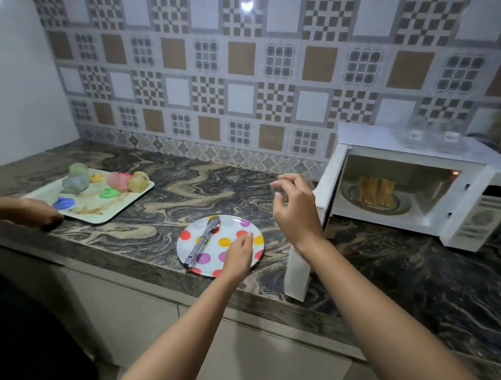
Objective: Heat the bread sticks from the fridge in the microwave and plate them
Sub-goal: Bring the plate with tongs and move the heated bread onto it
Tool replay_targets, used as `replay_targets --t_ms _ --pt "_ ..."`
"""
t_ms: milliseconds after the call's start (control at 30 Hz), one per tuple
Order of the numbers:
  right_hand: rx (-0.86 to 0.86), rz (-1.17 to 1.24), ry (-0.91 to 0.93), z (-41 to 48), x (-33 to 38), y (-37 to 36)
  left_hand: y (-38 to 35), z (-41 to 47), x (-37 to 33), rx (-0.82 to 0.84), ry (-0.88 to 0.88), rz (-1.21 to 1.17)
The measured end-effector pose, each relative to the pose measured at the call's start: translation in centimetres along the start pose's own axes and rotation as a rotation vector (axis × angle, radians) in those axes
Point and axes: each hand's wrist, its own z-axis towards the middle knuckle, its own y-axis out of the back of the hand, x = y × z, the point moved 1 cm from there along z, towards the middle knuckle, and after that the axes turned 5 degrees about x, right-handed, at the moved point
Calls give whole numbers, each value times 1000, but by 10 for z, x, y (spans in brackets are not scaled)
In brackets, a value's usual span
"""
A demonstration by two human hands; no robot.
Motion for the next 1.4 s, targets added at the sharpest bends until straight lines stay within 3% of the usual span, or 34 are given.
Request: replay_targets --t_ms 133,400,700,967,1133,1400 --pt "27 51 -31 8 -8 -54 61 33 25 -98 -15 62" --pt "246 -7 -556 -2 -80 -162 164 96 98 -198 158 136" --pt "245 -23 -949 -13 -131 -208 169 141 137 -70 253 109" --pt "129 103 -1054 -7 -142 -228 166 169 152 -68 245 222" --pt "109 175 -1023 -10 -145 -234 168 173 157 -62 248 259" --pt "-13 339 -945 -16 -141 -245 174 175 154 6 124 -74"
